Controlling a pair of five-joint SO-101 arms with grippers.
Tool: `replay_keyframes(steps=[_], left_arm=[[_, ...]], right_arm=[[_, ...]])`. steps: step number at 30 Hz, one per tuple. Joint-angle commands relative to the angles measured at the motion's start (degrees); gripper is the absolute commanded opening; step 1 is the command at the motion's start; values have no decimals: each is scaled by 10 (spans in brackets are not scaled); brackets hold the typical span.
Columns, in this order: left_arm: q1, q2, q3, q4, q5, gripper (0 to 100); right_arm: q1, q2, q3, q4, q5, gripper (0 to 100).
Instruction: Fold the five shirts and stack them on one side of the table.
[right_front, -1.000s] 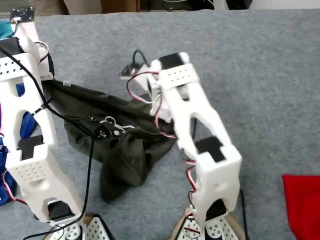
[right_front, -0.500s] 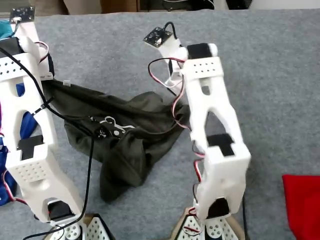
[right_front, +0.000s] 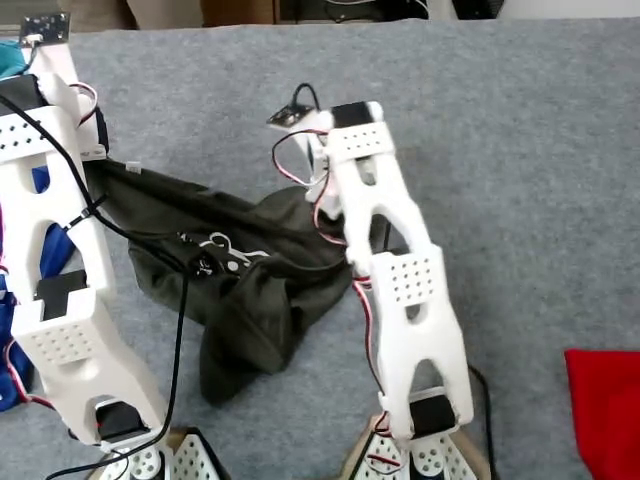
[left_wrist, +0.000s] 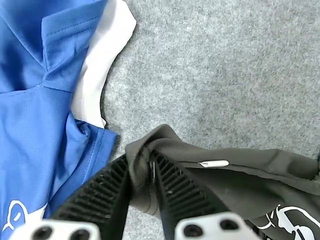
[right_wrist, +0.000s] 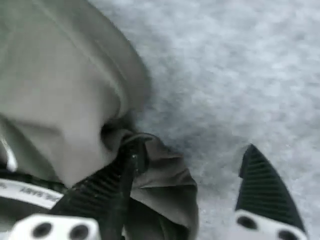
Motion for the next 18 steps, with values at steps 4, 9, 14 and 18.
replay_keyframes(steps=[4,9,14,18], left_arm=[[-4,-7,-4,-8,-6,19],[-7,-7,-2,-7,-6,19],[-7,-7,-2,-3,-2,19],[-13,-11,-6,36,-1,19]], right_arm=[[-25,25,-21,32,4,38],[17,1,-4,33,3,6],[69,-126,2,33,3,5],[77,-269,100,33,9,5]])
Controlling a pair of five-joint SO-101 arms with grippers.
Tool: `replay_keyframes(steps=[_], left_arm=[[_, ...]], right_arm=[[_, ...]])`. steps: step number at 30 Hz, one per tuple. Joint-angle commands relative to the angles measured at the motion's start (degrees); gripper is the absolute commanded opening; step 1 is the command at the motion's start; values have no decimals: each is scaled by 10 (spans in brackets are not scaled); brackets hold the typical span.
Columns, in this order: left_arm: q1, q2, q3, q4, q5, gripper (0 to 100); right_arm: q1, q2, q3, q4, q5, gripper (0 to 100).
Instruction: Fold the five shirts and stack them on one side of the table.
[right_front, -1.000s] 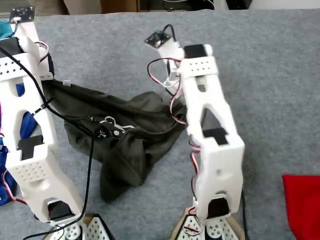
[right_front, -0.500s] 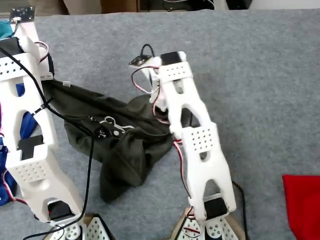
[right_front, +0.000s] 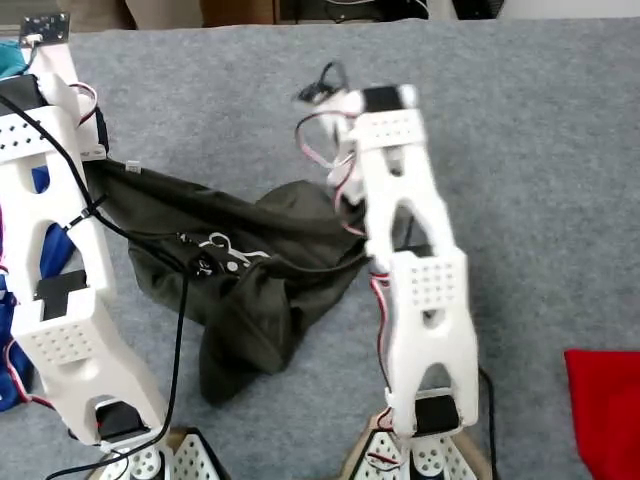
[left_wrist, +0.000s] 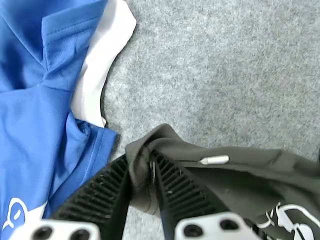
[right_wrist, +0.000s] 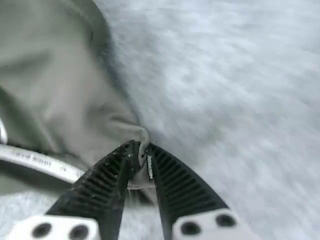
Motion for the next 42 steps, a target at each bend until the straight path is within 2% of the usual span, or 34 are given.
replay_keyframes(steps=[1,5,10,14,21,27,31,35,42], left_arm=[[-13,-13,-6,39,-1,19],[-28,-9,-2,60,-2,19],[-47,-8,-1,73,-5,19],[-47,-7,12,74,-32,19],[-38,-7,99,73,-64,19],[-44,-7,143,73,-65,19],[-46,-7,146,73,-63,19],[-47,-7,146,73,-62,19],[-42,-8,146,73,-62,19]], right_arm=[[3,-170,109,13,15,5],[-32,-303,352,0,50,5],[-88,-432,642,-117,46,8],[-122,-465,771,-171,9,9],[-120,-492,803,-127,3,112],[-120,-623,710,-66,4,144],[-78,-661,656,-55,13,171],[-22,-647,666,-131,19,171],[-16,-531,701,-240,-7,171]])
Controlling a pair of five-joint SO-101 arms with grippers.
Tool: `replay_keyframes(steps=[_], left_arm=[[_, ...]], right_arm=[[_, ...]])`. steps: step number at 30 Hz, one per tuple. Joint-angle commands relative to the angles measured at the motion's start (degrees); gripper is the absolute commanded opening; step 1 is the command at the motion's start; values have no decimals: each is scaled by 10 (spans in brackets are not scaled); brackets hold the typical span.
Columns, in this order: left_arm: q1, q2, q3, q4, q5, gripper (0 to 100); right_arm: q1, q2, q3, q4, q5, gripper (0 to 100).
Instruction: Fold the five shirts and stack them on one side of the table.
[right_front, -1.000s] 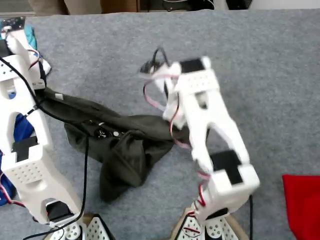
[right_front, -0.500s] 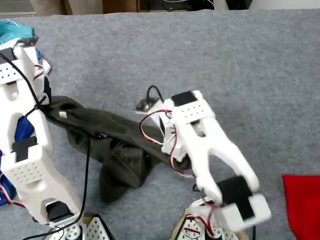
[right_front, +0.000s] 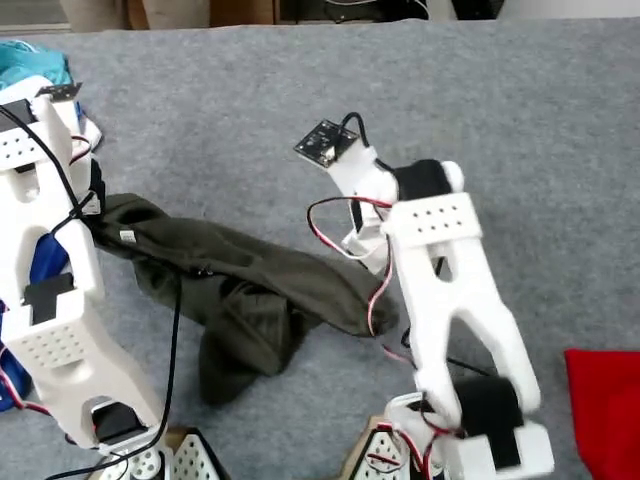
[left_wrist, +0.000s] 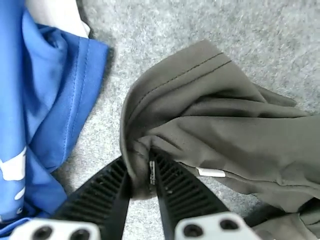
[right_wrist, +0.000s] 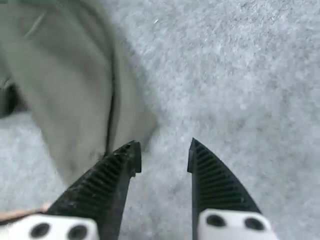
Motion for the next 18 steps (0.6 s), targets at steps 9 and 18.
replay_keyframes(steps=[9,18], left_arm=[[0,-7,-4,6,-4,19],[-4,-7,-2,5,-4,19]], right_arm=[[19,116,23,-67,-57,171],[15,122,103,-135,-46,171]])
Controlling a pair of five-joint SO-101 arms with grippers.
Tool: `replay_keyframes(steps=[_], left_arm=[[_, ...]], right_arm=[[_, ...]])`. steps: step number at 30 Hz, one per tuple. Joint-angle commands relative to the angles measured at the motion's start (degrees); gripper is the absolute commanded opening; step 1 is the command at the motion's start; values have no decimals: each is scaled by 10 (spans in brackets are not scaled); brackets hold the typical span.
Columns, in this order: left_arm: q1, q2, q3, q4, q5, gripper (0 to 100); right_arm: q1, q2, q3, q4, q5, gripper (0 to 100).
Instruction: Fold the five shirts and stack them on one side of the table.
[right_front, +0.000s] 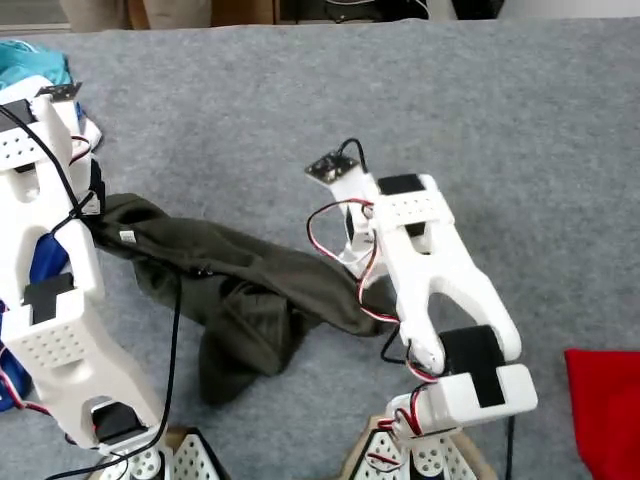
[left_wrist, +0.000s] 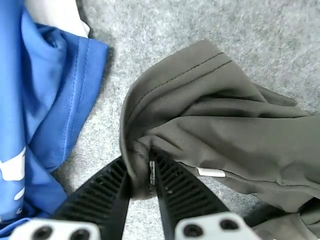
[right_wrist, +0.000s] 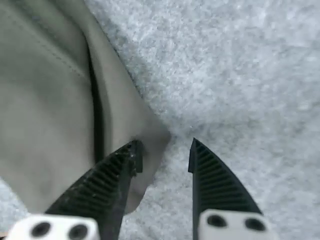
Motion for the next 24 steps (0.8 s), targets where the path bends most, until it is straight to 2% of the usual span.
replay_keyframes(steps=[1,11,16,24], left_arm=[[-4,-7,-1,5,-4,19],[-4,-7,-3,5,-4,19],[-4,-7,-4,5,-3,19],[-5,-7,-6,5,-3,19]], right_arm=[[0,0,15,-38,6,171],[-6,40,31,-89,9,164],[-6,60,8,-69,9,22],[-1,21,-2,-39,4,8]])
